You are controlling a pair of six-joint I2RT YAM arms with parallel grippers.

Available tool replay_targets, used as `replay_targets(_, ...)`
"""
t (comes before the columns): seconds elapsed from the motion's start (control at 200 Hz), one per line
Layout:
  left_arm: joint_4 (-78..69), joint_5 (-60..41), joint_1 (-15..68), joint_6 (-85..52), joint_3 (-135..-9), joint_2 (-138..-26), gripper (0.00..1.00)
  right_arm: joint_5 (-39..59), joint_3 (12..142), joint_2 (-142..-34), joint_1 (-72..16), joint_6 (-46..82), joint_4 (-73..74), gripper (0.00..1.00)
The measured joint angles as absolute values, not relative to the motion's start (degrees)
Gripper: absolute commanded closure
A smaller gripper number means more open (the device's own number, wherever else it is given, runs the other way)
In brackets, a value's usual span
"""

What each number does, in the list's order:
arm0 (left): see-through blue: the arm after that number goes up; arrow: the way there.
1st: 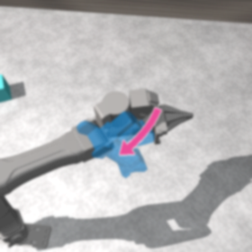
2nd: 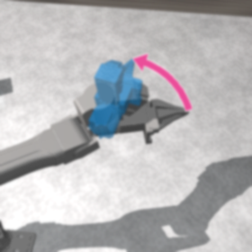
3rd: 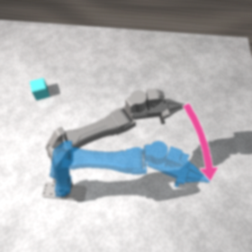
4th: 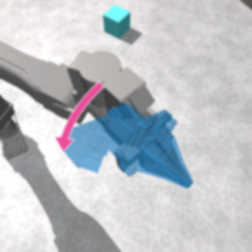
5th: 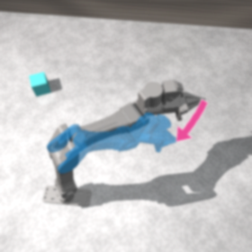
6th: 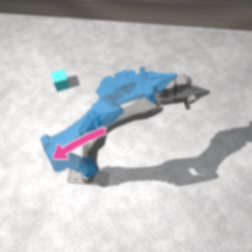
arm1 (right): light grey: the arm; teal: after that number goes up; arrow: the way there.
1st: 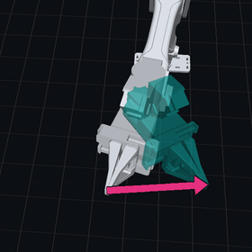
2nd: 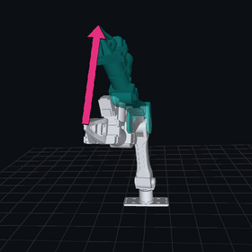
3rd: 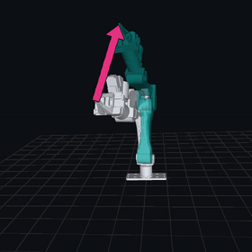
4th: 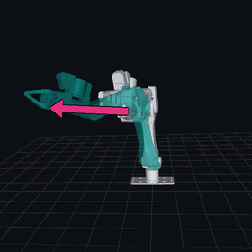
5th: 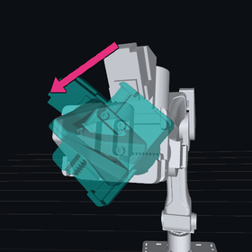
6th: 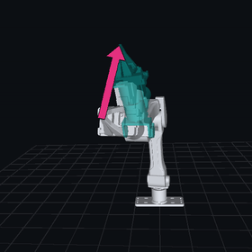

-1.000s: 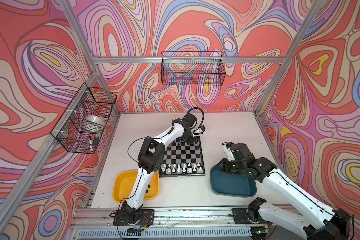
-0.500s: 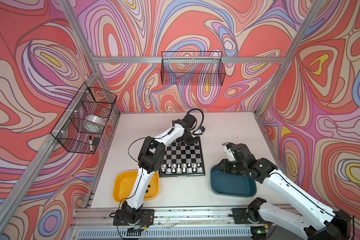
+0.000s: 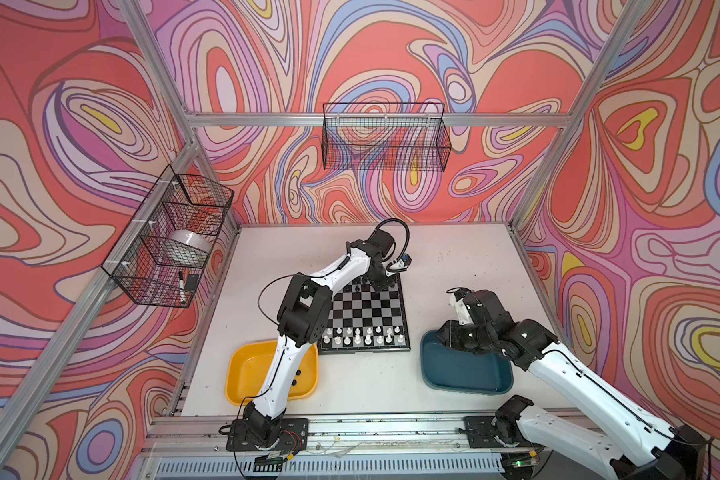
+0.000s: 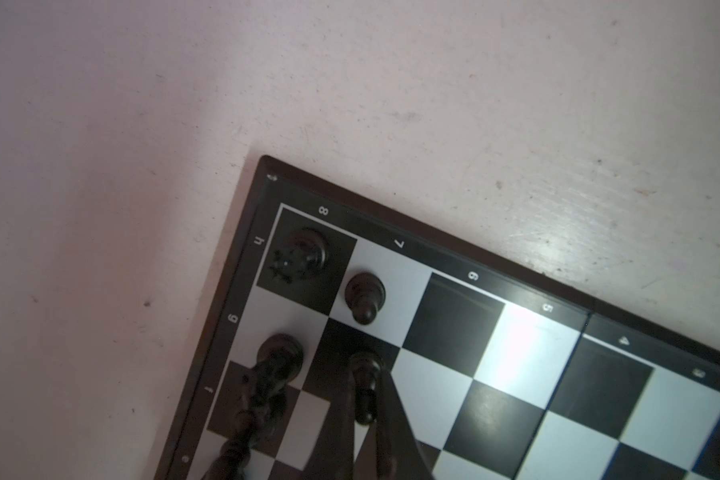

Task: Set up the chess pieces on the board
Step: 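Lower the black pawn with the left gripper onto a square beside the black pawns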

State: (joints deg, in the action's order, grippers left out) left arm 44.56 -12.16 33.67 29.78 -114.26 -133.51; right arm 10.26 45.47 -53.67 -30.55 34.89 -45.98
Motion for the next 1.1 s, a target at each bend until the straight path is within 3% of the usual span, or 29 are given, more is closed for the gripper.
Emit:
replay_targets(0.426,44.56,-11.9,33.71,29.93,-114.26,-133.53,0.77,9.89,44.93,-53.63,-30.55,35.05,-46.02,0.68)
replay_targets(1.102,44.58,-11.29,33.71,30.24,-112.73,-133.51,0.71,9.87,44.21,-53.56,-30.55,35.05,-45.82,0.68)
